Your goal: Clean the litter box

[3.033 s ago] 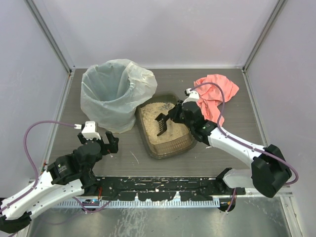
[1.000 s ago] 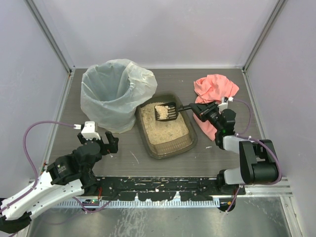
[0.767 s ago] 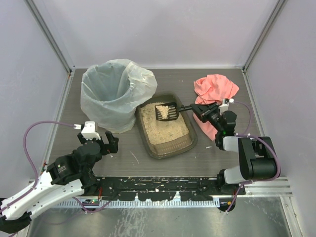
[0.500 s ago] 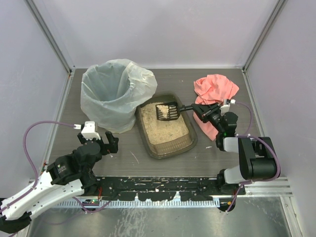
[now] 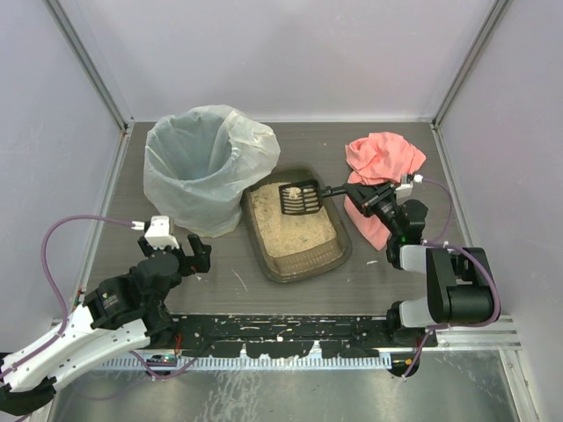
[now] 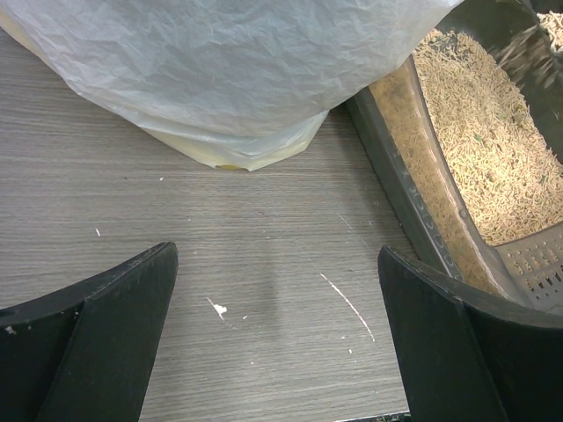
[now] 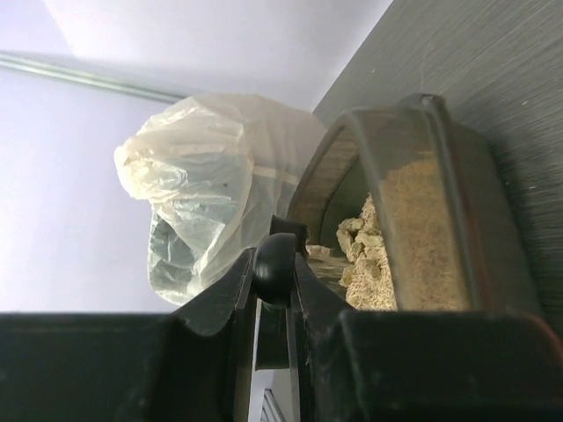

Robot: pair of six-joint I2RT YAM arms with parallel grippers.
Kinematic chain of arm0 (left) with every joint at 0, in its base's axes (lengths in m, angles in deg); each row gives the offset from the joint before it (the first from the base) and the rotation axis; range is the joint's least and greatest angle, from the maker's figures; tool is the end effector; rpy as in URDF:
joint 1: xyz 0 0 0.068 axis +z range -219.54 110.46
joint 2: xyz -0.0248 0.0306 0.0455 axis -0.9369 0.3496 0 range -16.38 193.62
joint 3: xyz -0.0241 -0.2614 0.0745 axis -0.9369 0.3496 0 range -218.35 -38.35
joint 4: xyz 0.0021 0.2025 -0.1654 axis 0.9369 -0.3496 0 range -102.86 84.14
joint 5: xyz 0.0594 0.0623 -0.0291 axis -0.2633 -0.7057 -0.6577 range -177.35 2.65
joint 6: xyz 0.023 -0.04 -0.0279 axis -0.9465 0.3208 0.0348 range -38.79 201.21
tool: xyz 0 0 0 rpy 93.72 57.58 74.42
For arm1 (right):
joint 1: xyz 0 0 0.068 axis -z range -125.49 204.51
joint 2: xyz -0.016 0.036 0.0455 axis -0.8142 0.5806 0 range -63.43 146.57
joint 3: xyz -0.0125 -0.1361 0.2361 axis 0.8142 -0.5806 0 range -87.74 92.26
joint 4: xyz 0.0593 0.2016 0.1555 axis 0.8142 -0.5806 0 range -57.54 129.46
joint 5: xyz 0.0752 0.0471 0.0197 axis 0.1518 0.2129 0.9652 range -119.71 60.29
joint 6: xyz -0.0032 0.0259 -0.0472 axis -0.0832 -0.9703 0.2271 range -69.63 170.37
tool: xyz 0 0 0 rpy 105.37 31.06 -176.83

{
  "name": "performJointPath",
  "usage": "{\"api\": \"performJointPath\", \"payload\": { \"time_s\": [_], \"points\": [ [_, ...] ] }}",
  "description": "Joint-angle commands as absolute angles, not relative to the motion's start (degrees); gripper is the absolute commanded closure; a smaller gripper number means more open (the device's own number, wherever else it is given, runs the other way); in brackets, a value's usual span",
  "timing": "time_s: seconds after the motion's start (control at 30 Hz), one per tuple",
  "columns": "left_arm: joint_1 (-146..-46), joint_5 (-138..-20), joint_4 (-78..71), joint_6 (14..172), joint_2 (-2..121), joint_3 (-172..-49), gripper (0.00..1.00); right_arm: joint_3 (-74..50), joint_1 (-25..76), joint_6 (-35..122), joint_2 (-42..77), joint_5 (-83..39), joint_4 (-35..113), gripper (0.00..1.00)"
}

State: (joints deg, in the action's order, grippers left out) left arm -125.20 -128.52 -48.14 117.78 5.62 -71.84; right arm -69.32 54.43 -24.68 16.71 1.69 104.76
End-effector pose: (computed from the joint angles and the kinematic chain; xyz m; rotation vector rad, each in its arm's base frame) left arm 0.0701 -0.0609 0.2684 -0.0863 1.9759 -0.2885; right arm 0.2478 0.0189 0.1927 0.6067 1.5949 1.4250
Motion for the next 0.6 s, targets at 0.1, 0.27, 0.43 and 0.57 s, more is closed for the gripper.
{"api": "performJointPath", "payload": {
  "time_s": [0.1,0.27,0.43,0.57],
  "points": [
    [-125.39,-129.29,-46.48,117.52,5.8,-73.23,0.02,-71.37,55.83,-29.41,17.47,-0.91,114.94,0.99],
    [-125.38,-129.55,-46.08,117.28,5.83,-73.03,0.02,-70.06,55.28,-31.53,20.06,1.46,119.65,0.99],
    [-125.36,-129.47,-46.36,117.5,6.12,-73.21,0.02,-62.55,51.41,-24.98,21.37,9.67,115.75,0.99],
    [-125.35,-129.51,-46.79,117.38,6.62,-73.77,0.02,-66.57,55.01,-26.35,17.76,4.23,111.68,0.99]
  ]
}}
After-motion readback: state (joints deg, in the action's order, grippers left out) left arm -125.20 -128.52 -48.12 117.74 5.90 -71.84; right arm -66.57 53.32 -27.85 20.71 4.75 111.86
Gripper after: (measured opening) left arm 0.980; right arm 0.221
